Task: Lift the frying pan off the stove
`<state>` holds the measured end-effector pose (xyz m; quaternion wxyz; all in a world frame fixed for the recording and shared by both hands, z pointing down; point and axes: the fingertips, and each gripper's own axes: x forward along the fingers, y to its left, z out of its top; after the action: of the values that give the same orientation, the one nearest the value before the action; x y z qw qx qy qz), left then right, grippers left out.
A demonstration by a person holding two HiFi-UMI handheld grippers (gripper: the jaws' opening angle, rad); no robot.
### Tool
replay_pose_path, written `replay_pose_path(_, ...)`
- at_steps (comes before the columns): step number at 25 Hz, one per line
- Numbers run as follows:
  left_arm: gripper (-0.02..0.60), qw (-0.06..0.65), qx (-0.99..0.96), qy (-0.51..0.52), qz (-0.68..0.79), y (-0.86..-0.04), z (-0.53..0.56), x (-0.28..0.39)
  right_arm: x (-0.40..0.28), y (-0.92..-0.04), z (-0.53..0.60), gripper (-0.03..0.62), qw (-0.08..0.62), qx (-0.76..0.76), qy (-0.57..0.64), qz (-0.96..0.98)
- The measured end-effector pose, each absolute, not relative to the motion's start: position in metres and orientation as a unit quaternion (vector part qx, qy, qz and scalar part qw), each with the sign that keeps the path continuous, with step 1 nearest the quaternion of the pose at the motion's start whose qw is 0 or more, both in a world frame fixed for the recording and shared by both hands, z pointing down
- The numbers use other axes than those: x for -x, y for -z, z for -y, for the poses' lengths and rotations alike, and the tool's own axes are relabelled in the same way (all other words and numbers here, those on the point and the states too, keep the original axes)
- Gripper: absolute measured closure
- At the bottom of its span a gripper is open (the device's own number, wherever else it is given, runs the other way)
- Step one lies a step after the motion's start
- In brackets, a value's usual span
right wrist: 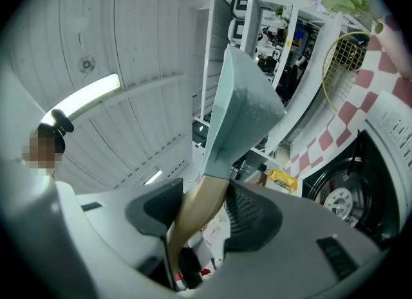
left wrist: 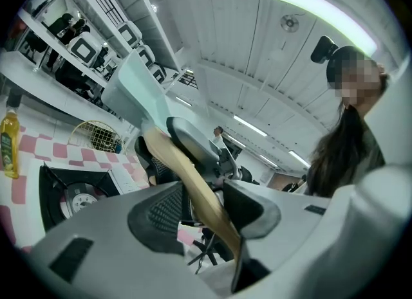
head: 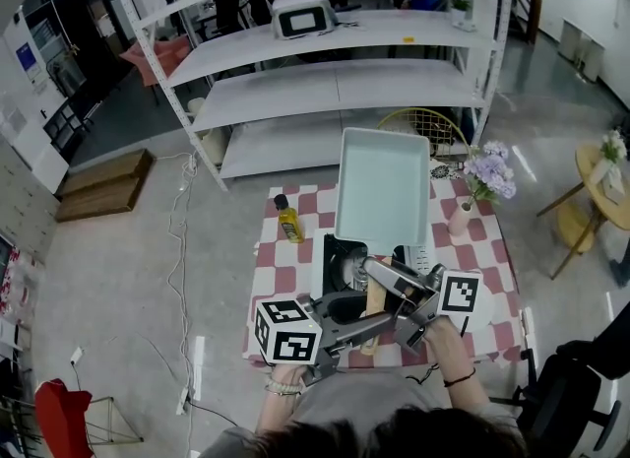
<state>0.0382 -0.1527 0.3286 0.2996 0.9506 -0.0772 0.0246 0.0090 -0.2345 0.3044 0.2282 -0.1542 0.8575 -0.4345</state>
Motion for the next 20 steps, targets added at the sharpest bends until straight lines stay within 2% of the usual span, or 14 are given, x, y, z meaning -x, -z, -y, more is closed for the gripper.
replay_pose_path(20,0.388,0.296,-0.952,-0.023,0.075,-0.3255,0.1530,-0.0377,-0.0099,-0.3014,0.2347,0.378,0.231,0.151,0.431,-0.859)
